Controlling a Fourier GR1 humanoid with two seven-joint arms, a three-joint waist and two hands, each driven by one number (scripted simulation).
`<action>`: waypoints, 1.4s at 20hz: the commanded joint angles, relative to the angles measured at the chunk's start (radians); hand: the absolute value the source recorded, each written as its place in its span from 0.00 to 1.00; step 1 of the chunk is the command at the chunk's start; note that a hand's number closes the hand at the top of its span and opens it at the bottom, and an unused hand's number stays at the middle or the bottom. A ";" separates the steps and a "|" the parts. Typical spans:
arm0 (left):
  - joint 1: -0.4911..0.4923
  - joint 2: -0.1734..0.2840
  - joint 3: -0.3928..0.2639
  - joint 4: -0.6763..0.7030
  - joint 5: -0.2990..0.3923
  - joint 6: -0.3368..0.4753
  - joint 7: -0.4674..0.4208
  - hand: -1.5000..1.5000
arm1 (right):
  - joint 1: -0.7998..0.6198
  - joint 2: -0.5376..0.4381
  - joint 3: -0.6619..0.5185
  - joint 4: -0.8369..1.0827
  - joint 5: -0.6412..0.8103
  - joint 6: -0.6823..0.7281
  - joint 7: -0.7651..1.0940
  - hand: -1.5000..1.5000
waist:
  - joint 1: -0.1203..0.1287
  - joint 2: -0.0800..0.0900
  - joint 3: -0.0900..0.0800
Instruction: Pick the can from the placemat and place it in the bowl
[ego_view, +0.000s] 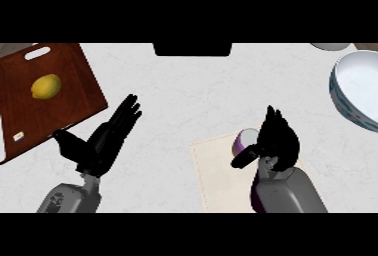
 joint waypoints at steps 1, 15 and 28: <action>0.002 -0.022 -0.013 0.009 -0.023 0.009 -0.023 0.50 | -0.027 0.016 0.009 -0.002 0.009 0.090 0.240 0.00 | -0.006 -0.001 0.001; 0.001 -0.009 0.005 -0.044 -0.025 0.006 0.030 0.50 | -0.059 0.016 -0.009 0.118 0.026 0.034 0.240 0.00 | 0.000 0.002 0.003; 0.058 -0.051 -0.019 -0.059 -0.059 0.013 0.006 0.50 | -0.039 0.016 0.003 0.111 0.045 -0.018 0.240 0.00 | -0.001 0.001 0.003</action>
